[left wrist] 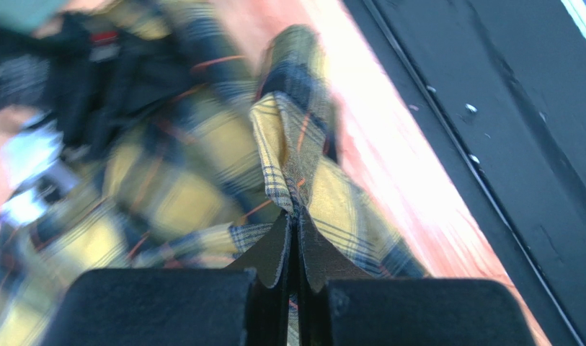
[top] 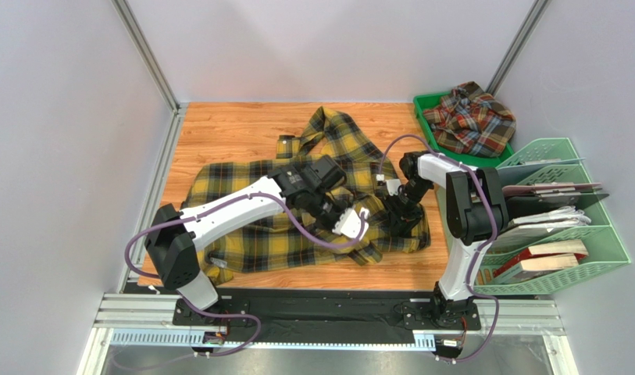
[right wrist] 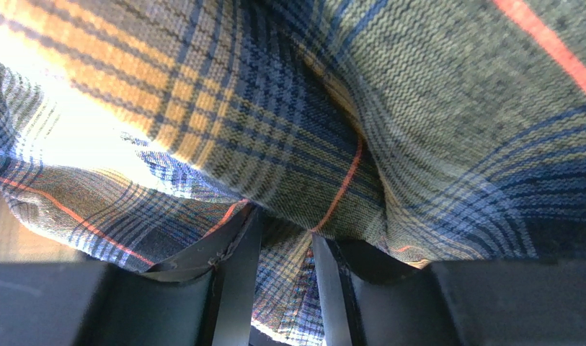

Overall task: Fold and stack the long sleeve shirts
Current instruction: Flatten the shirt out

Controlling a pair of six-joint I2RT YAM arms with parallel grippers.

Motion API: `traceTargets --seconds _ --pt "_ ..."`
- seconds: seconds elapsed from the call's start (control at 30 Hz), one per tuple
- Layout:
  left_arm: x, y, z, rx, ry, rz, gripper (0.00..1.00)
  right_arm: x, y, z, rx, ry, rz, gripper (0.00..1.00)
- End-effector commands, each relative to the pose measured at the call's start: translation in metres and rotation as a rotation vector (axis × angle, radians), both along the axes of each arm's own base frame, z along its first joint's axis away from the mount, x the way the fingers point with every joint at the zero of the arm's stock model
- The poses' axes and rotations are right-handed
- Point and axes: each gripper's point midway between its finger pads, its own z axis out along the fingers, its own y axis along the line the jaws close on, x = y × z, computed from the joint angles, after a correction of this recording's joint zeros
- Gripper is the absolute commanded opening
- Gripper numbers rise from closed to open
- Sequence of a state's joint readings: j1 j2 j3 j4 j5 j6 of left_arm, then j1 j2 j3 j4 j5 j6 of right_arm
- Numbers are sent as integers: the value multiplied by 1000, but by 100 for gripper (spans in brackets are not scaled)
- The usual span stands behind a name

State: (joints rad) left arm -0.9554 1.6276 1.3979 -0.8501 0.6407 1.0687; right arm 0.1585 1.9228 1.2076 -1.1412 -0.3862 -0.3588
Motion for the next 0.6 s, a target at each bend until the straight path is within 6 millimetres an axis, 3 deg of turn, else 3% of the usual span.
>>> traceTargets --seconds 0.0,0.03,0.07,0.1,0.13,0.17,0.2,0.3,0.33,0.37,0.43,0.47,0.5,0.57 --pt "63 7 59 -154 108 215 0 13 -9 -8 -40 -85 27 39" --pt "83 8 52 -145 139 268 0 14 -7 -5 -28 -95 33 39" --pt "106 8 65 -167 149 337 0 16 -5 1 -6 -113 39 39" --pt "142 19 51 -144 184 439 0 16 -2 6 14 -122 41 39" --pt "162 24 50 -148 210 503 0 14 1 11 29 -119 44 39" --pt "185 25 68 -187 253 591 1 18 4 20 58 -146 67 38" --pt "212 40 51 -160 309 674 14 15 7 28 78 -138 73 38" --pt "229 73 46 -93 313 759 41 29 15 55 127 -200 76 40" --pt "232 84 42 -75 310 794 45 34 16 60 126 -217 65 41" --pt "230 98 26 -44 347 848 53 42 18 65 129 -240 58 45" --pt "242 144 18 -29 358 992 68 62 22 70 124 -270 31 51" --pt "242 168 -2 39 368 1070 68 67 23 68 120 -270 25 53" --pt "247 199 -9 65 371 1147 68 75 26 61 109 -264 21 54" --pt "237 236 -30 156 405 1246 69 82 30 52 100 -255 21 55"
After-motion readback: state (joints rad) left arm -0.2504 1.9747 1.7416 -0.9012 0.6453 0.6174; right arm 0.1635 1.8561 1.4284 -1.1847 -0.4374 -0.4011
